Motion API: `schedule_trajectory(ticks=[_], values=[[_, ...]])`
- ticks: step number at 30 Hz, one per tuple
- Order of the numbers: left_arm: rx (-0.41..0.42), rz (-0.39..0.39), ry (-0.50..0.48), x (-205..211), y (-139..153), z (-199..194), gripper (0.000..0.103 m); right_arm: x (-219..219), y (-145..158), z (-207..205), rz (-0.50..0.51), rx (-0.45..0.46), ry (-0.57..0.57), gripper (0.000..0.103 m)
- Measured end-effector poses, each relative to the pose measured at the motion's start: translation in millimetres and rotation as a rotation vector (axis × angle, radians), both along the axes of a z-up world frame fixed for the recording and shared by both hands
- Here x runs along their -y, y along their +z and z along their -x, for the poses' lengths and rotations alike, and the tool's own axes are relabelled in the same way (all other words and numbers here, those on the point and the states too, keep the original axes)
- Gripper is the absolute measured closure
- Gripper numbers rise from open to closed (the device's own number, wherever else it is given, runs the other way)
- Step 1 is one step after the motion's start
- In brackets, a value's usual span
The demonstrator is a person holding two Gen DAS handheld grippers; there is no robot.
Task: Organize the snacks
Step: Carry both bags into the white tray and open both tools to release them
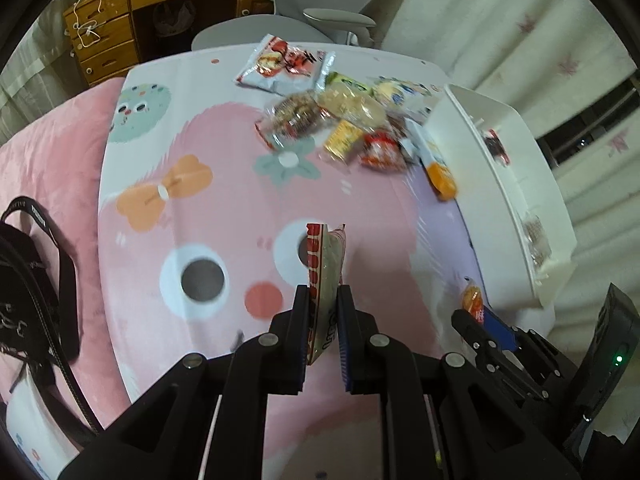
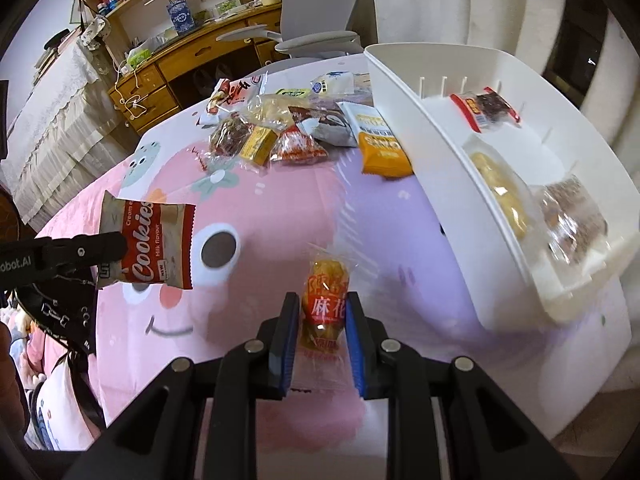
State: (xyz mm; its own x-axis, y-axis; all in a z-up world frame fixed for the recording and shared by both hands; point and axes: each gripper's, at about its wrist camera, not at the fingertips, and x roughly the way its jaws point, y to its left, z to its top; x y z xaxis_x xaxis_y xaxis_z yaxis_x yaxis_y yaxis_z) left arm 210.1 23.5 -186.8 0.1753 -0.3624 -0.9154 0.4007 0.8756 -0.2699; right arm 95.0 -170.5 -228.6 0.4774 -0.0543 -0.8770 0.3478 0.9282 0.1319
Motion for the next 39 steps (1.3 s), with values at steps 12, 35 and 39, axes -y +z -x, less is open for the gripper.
schedule_trajectory(ticks=[12, 35, 39], values=[[0.040, 0.107, -0.112, 22, 30, 58, 0.092, 7, 24, 57, 0.007, 0.038, -0.017, 0.080], [0.117, 0.234, -0.174, 173, 82, 89, 0.092, 118, 80, 78, -0.019, 0.145, 0.128, 0.080], [0.127, 0.245, -0.163, 200, 84, 91, 0.092, 143, 86, 75, -0.015, 0.154, 0.162, 0.080]])
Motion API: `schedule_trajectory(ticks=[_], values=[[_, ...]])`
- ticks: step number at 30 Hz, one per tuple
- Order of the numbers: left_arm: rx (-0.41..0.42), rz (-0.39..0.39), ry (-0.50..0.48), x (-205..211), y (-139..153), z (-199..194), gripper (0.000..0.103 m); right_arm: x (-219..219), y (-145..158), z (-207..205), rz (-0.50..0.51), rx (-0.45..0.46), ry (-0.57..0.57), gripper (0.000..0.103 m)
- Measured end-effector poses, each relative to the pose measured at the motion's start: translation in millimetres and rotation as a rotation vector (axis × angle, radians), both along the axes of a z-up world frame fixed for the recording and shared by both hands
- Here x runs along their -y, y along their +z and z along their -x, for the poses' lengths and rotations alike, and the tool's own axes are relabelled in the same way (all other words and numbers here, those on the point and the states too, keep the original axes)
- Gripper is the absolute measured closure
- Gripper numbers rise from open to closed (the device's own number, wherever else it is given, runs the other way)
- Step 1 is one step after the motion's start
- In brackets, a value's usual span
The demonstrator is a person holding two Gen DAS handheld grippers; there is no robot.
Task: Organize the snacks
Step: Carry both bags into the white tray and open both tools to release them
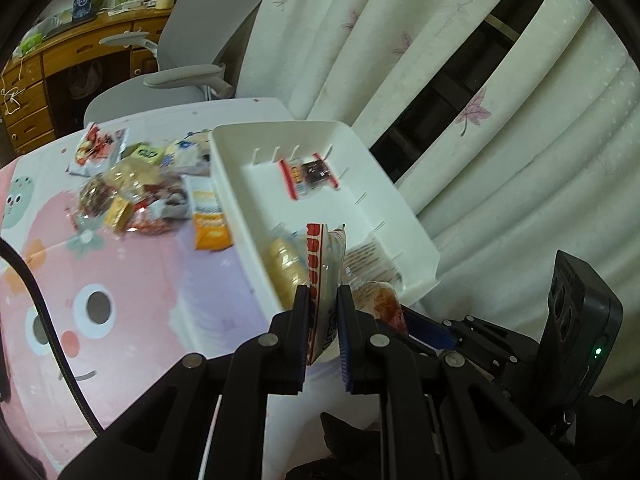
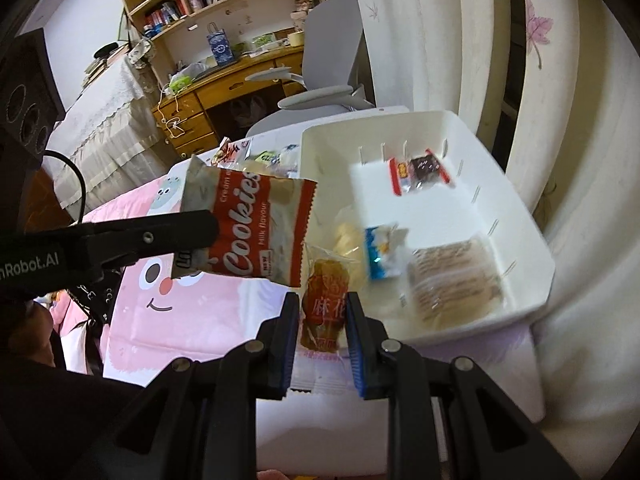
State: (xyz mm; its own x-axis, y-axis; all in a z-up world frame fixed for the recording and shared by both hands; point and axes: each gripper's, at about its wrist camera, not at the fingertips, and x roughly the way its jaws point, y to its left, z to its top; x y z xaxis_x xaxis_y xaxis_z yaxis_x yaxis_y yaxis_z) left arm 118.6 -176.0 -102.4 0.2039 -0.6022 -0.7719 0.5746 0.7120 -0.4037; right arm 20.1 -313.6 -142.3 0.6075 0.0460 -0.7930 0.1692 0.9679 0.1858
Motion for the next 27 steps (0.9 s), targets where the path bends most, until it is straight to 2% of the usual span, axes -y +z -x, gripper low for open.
schedule_trajectory(ticks=[12, 23, 27], values=[[0.018, 0.040, 0.023, 72, 2, -4, 0.092, 74, 14, -11, 0.055, 0.019, 0.053, 0.080], [0.055, 0.055, 0.029, 97, 6, -6, 0.091, 121, 19, -20, 0.062, 0.022, 0.045, 0.080], [0.060, 0.028, 0.056, 97, 5, -8, 0.072, 129, 15, -27, 0.056, 0.002, 0.033, 0.080]])
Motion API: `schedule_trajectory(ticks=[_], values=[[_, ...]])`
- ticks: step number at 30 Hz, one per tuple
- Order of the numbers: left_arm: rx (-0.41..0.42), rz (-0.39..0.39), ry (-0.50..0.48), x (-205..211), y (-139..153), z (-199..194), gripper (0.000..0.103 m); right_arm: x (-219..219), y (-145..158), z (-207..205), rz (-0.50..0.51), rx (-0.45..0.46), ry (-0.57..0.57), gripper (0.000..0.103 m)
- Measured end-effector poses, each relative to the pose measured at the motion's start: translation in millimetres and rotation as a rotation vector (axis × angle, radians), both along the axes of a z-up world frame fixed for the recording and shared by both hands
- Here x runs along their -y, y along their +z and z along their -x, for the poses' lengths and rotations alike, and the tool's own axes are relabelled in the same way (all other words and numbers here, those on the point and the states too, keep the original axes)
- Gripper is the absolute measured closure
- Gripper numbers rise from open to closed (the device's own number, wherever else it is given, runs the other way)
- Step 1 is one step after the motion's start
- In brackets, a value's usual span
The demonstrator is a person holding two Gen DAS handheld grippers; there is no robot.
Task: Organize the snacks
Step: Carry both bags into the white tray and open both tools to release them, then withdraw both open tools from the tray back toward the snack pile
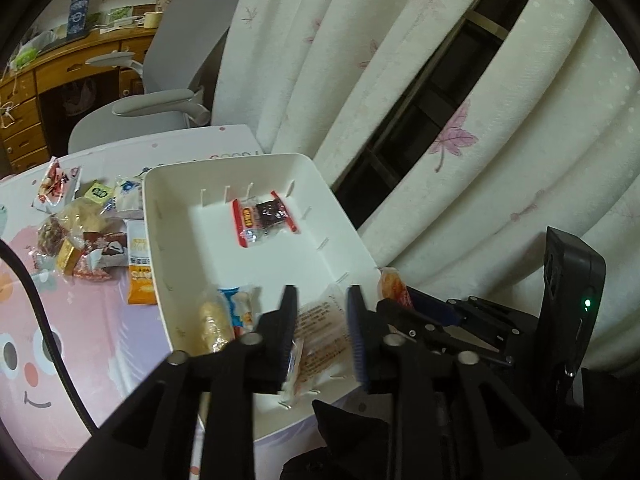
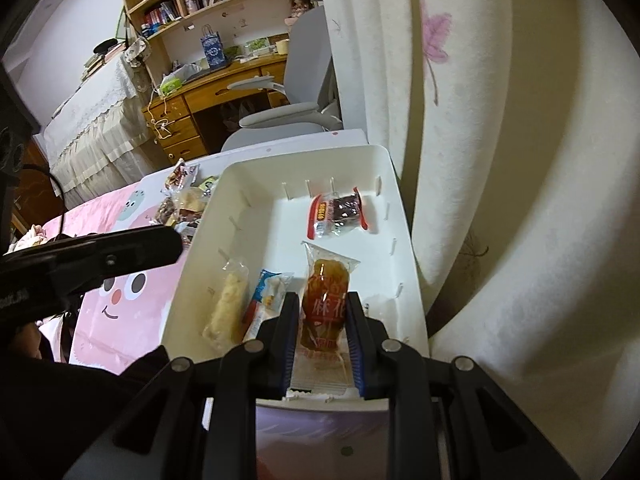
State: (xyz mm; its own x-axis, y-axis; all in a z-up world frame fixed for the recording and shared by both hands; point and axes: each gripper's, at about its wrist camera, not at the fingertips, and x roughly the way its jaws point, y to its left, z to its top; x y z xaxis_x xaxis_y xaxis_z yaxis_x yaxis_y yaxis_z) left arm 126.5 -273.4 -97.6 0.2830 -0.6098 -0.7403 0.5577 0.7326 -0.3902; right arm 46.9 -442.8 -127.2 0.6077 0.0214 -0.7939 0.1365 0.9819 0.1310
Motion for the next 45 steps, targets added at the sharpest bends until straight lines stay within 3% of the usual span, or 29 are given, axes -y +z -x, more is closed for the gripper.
schedule_trajectory(ticks=[1, 3, 8, 13, 19, 24, 35, 45], values=[[0.001, -0.007, 0.007, -1, 0, 0, 0.070, 2, -2, -2, -0.005, -0.010, -0.005, 0.080], [0.004, -0.026, 0.025, -4, 0, -1, 0.056, 4, -5, -5, -0.013, -0.020, -0.017, 0.079], [0.006, -0.049, 0.060, -16, 0, 0, 0.047, 3, -8, -9, -0.033, -0.026, -0.014, 0.073], [0.001, -0.068, 0.091, -32, 0, 3, 0.046, -7, -9, -13, -0.047, -0.028, 0.011, 0.062], [-0.010, -0.092, 0.136, -61, -3, 5, 0.038, -25, -9, -17, -0.069, -0.030, 0.035, 0.052], [-0.037, -0.124, 0.199, -101, -6, 2, 0.031, -49, -12, -22, -0.100, -0.056, 0.038, 0.051], [-0.064, -0.185, 0.288, -207, -6, -3, 0.026, -137, -2, -29, -0.103, -0.053, 0.064, 0.045], [-0.071, -0.259, 0.254, -282, -17, -15, 0.026, -212, -14, -37, -0.131, -0.073, 0.010, 0.034]])
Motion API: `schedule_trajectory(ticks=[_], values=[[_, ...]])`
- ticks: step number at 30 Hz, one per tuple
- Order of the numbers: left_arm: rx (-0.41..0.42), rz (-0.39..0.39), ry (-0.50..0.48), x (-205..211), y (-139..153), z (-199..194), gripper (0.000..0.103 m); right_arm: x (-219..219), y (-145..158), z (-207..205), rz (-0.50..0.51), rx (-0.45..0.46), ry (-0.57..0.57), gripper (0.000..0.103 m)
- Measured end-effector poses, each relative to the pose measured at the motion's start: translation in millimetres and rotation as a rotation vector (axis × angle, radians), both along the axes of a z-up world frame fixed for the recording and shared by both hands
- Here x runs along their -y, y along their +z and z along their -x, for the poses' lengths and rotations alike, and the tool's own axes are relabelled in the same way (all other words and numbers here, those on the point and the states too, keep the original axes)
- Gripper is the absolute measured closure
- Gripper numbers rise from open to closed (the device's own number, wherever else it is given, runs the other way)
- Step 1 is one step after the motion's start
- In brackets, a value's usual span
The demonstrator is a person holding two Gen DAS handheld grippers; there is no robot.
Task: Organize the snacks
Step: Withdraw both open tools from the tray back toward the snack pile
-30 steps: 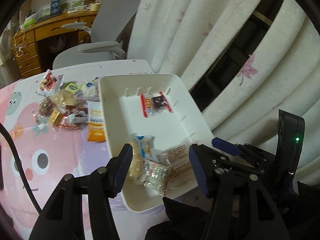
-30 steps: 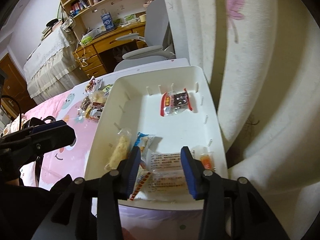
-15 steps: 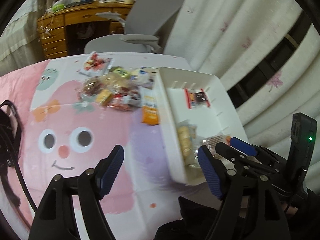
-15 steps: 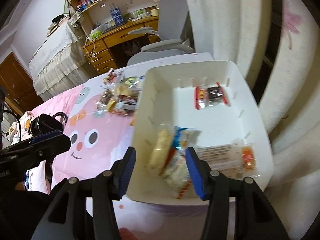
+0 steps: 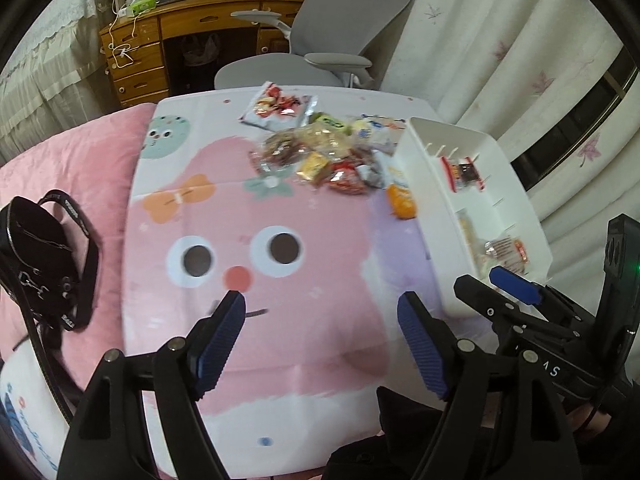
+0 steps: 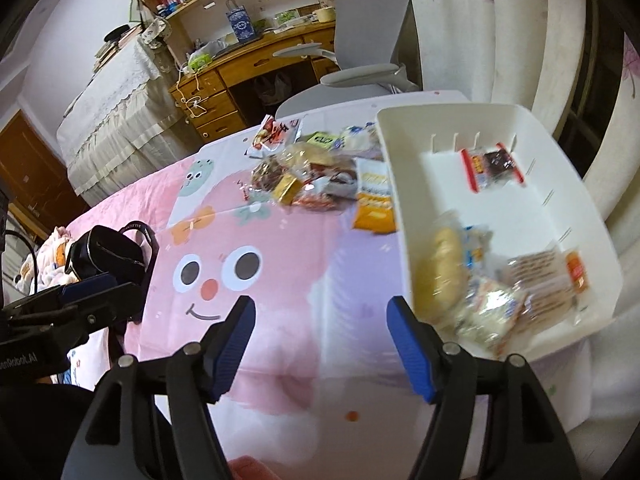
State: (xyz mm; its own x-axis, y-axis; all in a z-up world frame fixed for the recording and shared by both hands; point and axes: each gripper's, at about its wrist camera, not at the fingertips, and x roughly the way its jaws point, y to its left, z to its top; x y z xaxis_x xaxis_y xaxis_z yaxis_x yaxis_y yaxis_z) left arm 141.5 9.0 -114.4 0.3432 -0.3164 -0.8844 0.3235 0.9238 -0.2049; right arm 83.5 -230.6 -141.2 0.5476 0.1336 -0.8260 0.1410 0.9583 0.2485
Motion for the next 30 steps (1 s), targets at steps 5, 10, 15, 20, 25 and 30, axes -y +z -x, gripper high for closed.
schedule_trajectory(ticks=[5, 10, 15, 20, 25, 30], values=[[-0.003, -0.017, -0.017, -32, -6, -15, 0.026, -32, -9, -7, -0.013, -0.013, -0.047, 0.034], [-0.025, -0.032, -0.028, -49, -16, -33, 0.026, -51, -14, -14, -0.009, -0.028, -0.091, 0.033], [-0.065, -0.039, -0.032, -55, -26, -49, 0.026, -60, -16, -19, 0.011, -0.060, -0.120, 0.033], [-0.106, -0.039, -0.026, -53, -34, -69, 0.026, -62, -18, -26, 0.038, -0.084, -0.143, 0.033], [-0.137, -0.045, -0.008, -49, -44, -96, 0.026, -63, -20, -37, 0.069, -0.065, -0.145, 0.033], [-0.168, -0.054, 0.021, -41, -54, -126, 0.026, -62, -22, -53, 0.088, -0.033, -0.136, 0.033]])
